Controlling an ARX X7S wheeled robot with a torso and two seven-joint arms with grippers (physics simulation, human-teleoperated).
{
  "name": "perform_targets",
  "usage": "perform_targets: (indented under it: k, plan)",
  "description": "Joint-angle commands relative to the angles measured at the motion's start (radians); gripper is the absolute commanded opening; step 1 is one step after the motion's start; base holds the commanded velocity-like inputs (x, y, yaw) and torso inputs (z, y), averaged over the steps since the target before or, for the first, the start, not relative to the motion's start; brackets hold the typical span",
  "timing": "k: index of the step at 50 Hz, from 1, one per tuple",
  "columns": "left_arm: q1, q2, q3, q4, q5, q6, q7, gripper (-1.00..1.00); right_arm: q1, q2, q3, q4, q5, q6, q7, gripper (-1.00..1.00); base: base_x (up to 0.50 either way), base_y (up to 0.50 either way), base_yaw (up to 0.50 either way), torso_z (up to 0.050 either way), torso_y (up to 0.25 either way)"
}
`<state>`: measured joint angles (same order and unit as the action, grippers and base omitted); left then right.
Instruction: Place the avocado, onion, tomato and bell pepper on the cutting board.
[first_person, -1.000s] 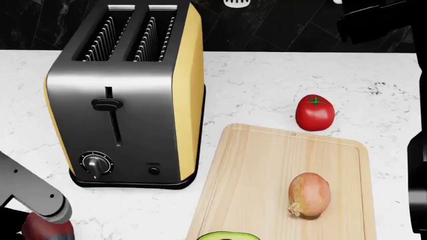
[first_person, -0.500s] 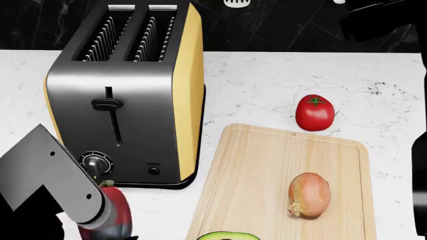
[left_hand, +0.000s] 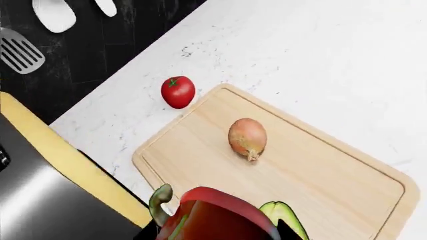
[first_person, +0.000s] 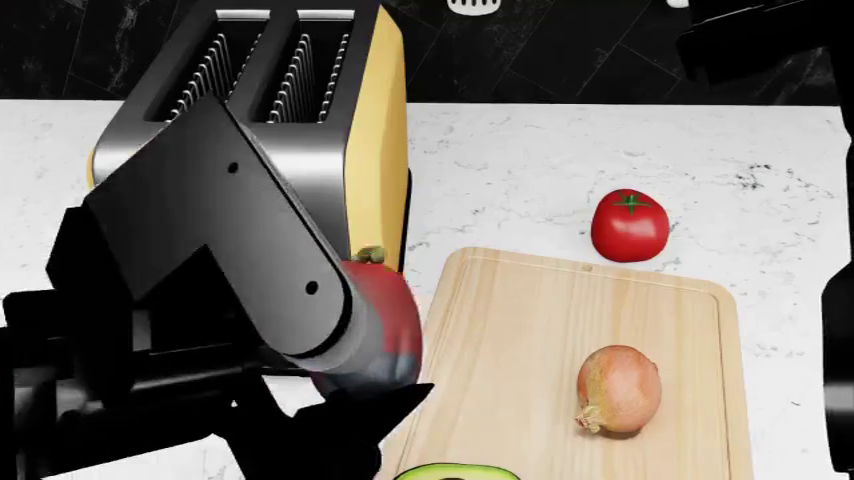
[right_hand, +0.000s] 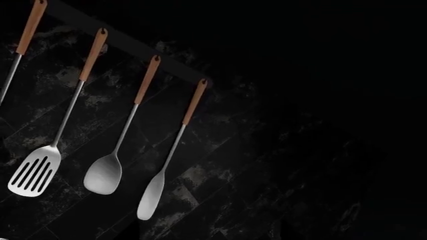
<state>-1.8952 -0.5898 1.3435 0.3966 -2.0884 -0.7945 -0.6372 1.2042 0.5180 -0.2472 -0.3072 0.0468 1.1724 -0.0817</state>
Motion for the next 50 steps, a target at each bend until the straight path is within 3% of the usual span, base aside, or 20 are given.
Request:
perform_targets:
  k: [1, 23, 50]
  plan:
    - [-0.041, 0.138, -0.061, -0.124, 0.043, 0.010, 0.110, -1.00, -0.011, -0.018, 0.023, -0.016, -0.027, 0.002, -0.020, 1.00, 0.00, 0.00, 0.00, 0.000, 0.000]
    - [0.009, 0.345, -0.051, -0.397, 0.192, 0.081, 0.300, -1.00, -0.051, 0.002, 0.047, -0.022, -0.024, -0.008, -0.017, 1.00, 0.00, 0.00, 0.00, 0.000, 0.000]
    - [0.061, 0.324, 0.057, -0.482, 0.268, 0.009, 0.344, -1.00, -0.045, 0.002, 0.046, -0.031, -0.020, 0.004, -0.015, 1.00, 0.00, 0.00, 0.00, 0.000, 0.000]
